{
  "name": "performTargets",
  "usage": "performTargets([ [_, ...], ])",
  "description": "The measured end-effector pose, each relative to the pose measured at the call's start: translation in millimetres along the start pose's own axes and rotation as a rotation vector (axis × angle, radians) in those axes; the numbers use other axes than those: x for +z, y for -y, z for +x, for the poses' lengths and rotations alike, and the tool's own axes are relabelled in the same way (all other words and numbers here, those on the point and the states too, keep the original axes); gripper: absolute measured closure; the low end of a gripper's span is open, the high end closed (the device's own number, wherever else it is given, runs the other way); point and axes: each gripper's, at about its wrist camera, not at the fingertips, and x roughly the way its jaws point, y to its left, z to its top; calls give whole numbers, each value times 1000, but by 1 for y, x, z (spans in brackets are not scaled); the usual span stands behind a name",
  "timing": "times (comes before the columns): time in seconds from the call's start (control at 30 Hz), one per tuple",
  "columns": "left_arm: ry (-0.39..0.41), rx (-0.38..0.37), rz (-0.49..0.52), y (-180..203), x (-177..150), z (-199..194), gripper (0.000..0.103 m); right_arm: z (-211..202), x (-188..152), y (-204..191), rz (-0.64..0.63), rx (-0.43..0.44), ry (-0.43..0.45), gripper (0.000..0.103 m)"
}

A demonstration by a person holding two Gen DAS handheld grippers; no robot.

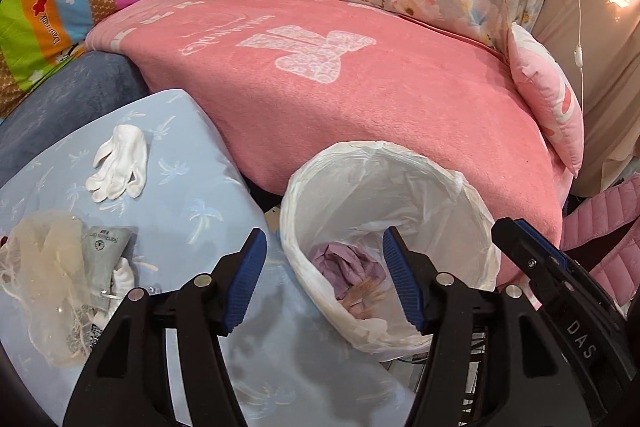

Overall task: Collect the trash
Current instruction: 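Open both tools to drop the pink cloth and scrunchie into the bin, then grasp the beige tulle pouch with the left tool while the right tool grasps the grey pouch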

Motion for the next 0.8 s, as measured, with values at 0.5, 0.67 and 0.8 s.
performTargets([
  [0.5,14,81,-124,-54,-15,-24,32,1,-15,-46,-79,49,-37,71],
  [0.67,35,138,-197,-87,-22,-37,25,2,-22,-66,-112,70,-52,66],
  [0.8,43,199,-247,-115,-30,-44,18,4,-29,-84,-135,99,-71,63],
])
